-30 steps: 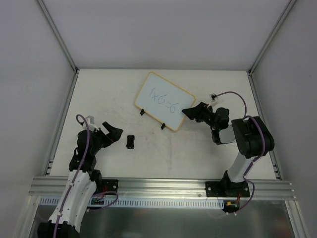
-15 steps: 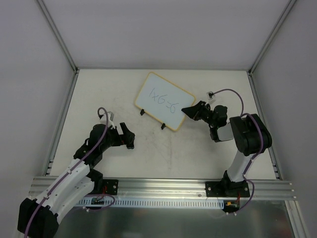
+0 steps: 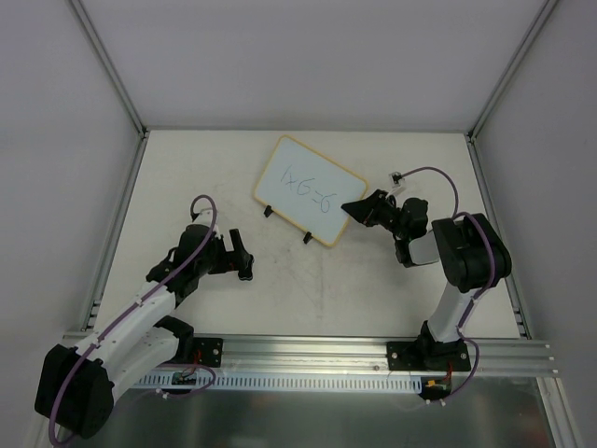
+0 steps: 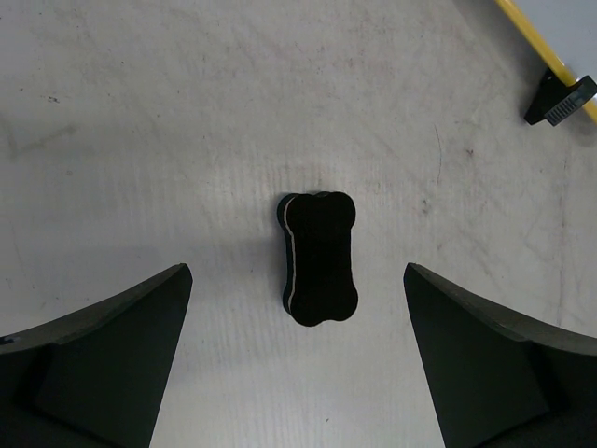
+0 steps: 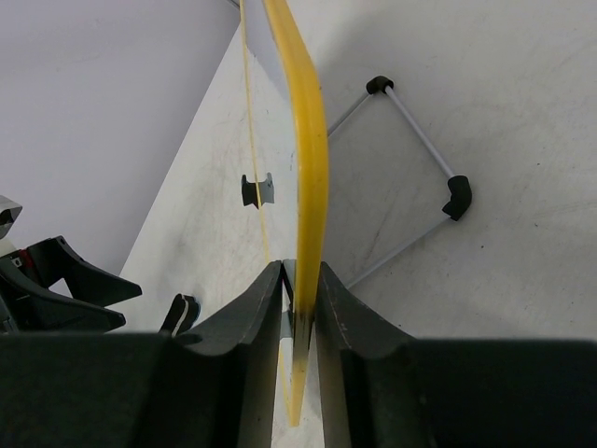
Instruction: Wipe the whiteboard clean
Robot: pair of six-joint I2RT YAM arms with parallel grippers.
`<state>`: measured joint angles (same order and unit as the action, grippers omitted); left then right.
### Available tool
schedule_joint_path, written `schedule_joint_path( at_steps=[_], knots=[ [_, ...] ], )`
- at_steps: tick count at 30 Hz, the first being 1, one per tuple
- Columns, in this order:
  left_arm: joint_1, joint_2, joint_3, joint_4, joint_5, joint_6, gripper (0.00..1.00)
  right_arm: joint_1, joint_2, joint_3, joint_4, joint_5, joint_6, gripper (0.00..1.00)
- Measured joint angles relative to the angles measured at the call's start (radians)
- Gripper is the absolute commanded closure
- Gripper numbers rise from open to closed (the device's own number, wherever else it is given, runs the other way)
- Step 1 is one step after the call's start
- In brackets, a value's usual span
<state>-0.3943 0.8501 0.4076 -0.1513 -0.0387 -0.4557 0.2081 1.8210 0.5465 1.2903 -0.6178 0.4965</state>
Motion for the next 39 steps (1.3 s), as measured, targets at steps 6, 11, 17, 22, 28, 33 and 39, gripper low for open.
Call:
schedule_joint_path(
  at_steps=[6,11,17,22,28,33,39],
  knots=[
    [-0.013,0.018,0.018,-0.016,-0.008,0.005,0.01,0.000,0.008,0.000,0.008,0.000,0.000,0.77],
    [-0.047,0.051,0.031,-0.023,-0.029,0.005,0.01,0.000,0.011,0.006,0.007,-0.008,-0.002,0.77],
    [-0.065,0.076,0.053,-0.023,-0.046,0.006,0.01,0.000,0.011,0.010,0.009,-0.025,0.006,0.94],
    [-0.085,0.132,0.080,-0.022,-0.057,0.009,0.01,0.002,0.011,0.016,0.031,-0.051,0.022,1.00],
    [-0.126,0.237,0.117,-0.032,-0.072,0.010,0.01,0.001,0.011,0.016,0.030,-0.053,0.023,1.00],
    [-0.145,0.298,0.132,-0.050,-0.084,-0.005,0.01,0.000,0.011,0.016,0.030,-0.053,0.024,1.00],
    [-0.163,0.369,0.159,-0.082,-0.119,-0.020,0.16,-0.001,0.011,0.016,0.030,-0.054,0.024,1.00]
  ],
)
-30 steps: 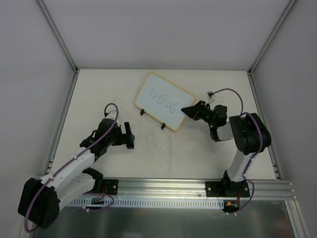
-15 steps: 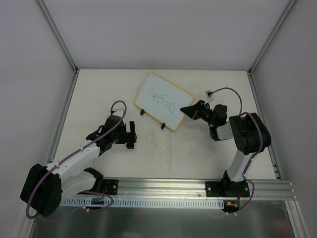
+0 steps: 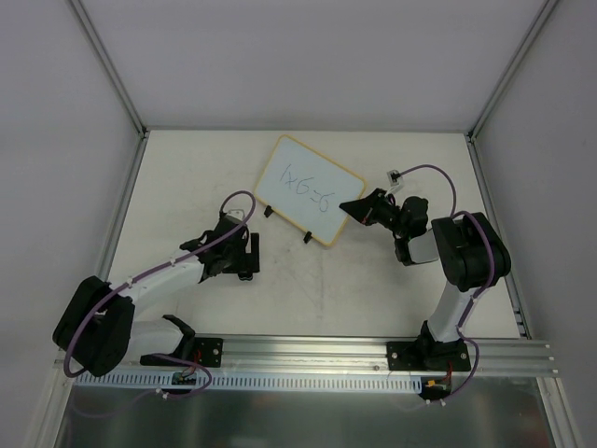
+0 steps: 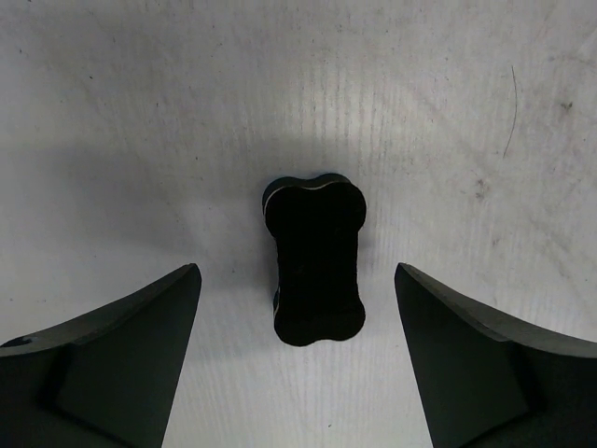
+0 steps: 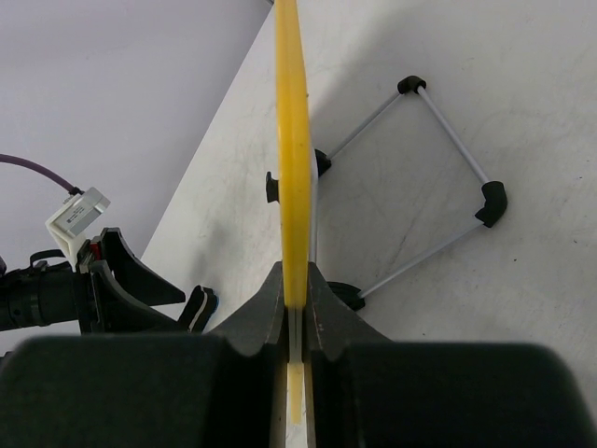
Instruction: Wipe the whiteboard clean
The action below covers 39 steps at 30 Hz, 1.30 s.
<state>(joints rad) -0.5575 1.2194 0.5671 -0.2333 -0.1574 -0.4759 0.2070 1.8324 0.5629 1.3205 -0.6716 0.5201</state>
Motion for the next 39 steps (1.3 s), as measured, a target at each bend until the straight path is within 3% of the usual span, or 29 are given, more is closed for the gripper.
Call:
schedule_joint_path(
  at_steps=[5,8,12,15,17,24,28,35,39],
  knots=[
    [0.000,0.070,0.044,-0.011,-0.008,-0.004,0.26,-0.003,0.000,0.000,0.000,-0.003,0.000,1.00],
    [0.000,0.091,0.055,-0.017,-0.008,-0.005,0.38,-0.003,0.000,0.000,0.000,-0.003,0.000,1.00],
    [0.000,0.096,0.059,-0.024,-0.008,-0.003,0.39,-0.003,0.000,0.000,0.000,-0.005,0.000,1.00],
    [0.000,0.109,0.066,-0.029,-0.006,-0.004,0.46,-0.005,0.000,0.000,0.000,-0.006,0.001,1.00],
    [0.000,0.115,0.067,-0.030,-0.006,-0.003,0.58,-0.005,0.000,0.000,0.000,-0.007,0.001,1.00],
    [0.000,0.134,0.082,-0.041,-0.002,-0.002,0.67,-0.006,0.004,0.000,0.000,-0.007,0.004,1.00],
    [0.000,0.135,0.085,-0.042,0.000,-0.001,0.83,-0.007,0.006,0.001,0.003,-0.009,0.005,1.00],
    [0.000,0.135,0.092,-0.050,0.000,0.002,0.99,-0.009,0.008,0.004,0.003,-0.013,0.008,1.00],
    [0.000,0.129,0.129,-0.071,0.000,0.013,1.00,-0.010,0.009,0.004,0.003,-0.014,0.008,1.00]
  ],
)
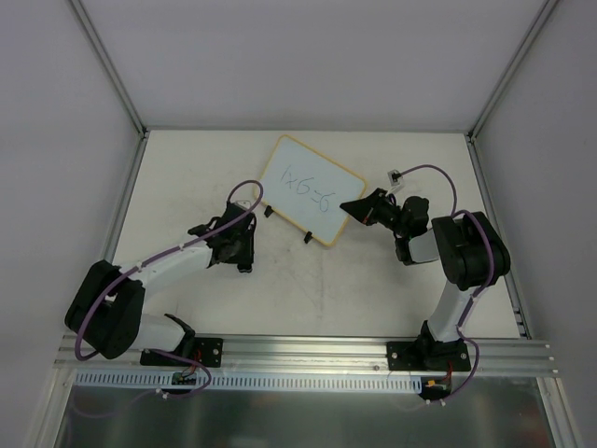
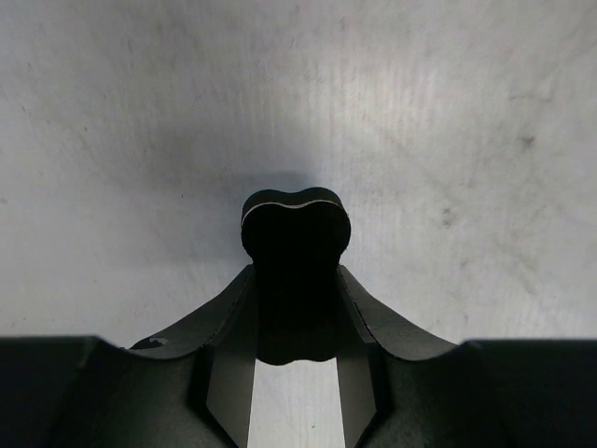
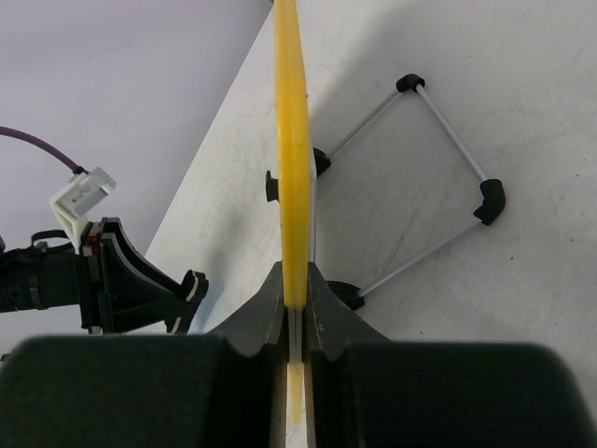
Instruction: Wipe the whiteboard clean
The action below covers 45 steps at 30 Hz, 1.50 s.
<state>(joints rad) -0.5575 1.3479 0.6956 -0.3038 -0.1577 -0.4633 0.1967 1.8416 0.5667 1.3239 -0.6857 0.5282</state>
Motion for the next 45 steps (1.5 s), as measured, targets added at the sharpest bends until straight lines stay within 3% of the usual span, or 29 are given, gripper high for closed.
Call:
schedule_joint_path(
  at_steps=[9,16,27,45],
  knots=[
    [0.000,0.013,0.278,-0.014,0.014,0.088,1.00,0.000,0.000,0.000,0.000,-0.001,0.000,1.00],
    [0.013,0.191,0.538,-0.004,0.029,0.180,1.00,0.000,0.000,0.000,0.000,-0.002,-0.001,1.00],
    [0.140,0.431,0.807,-0.009,0.184,0.262,1.00,0.000,0.000,0.000,0.001,-0.002,-0.001,1.00],
    [0.140,0.597,0.956,0.037,0.334,0.324,1.00,0.000,0.000,0.000,0.001,-0.003,-0.002,1.00]
  ],
)
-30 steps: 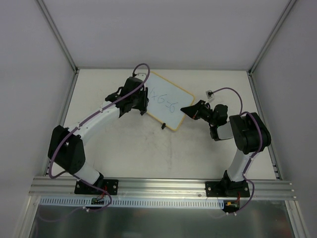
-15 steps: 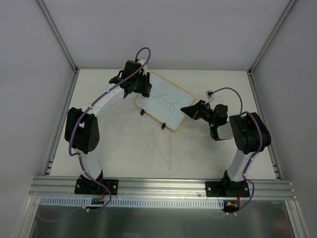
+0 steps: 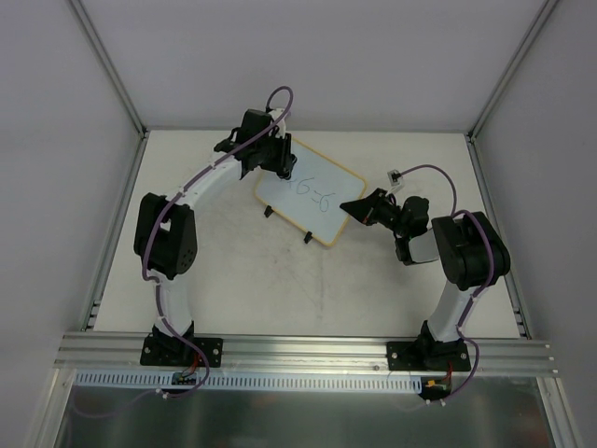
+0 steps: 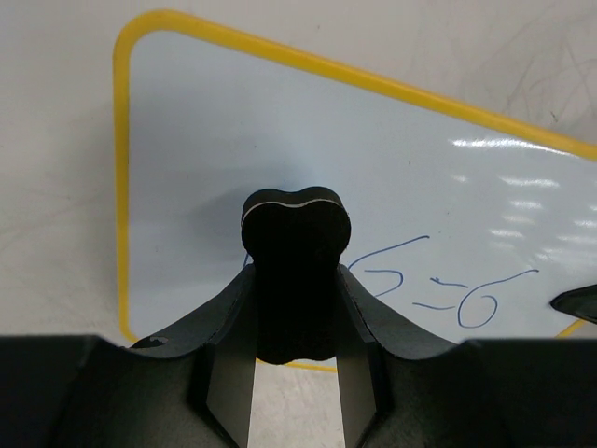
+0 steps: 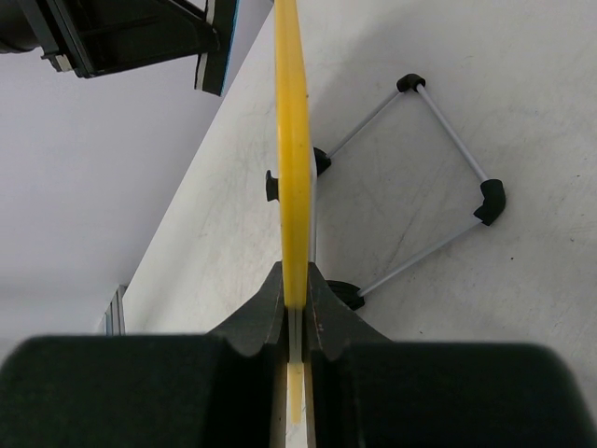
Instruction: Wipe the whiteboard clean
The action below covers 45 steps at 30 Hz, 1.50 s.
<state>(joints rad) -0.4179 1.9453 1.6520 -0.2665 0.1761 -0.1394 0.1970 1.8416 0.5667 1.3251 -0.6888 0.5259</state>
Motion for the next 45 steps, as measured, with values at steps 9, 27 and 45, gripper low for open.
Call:
schedule_joint_path(
  at_steps=[9,27,45],
  knots=[
    [0.000,0.093,0.096,0.018,0.017,0.002,1.00,0.001,0.000,0.000,0.000,0.000,-0.002,1.00],
    [0.000,0.126,0.096,0.047,0.022,0.021,1.00,0.001,0.000,0.000,-0.003,0.002,0.010,1.00],
    [0.014,-0.008,-0.240,0.178,-0.005,0.003,1.00,0.001,0.000,0.000,-0.003,0.002,0.008,1.00]
  ],
)
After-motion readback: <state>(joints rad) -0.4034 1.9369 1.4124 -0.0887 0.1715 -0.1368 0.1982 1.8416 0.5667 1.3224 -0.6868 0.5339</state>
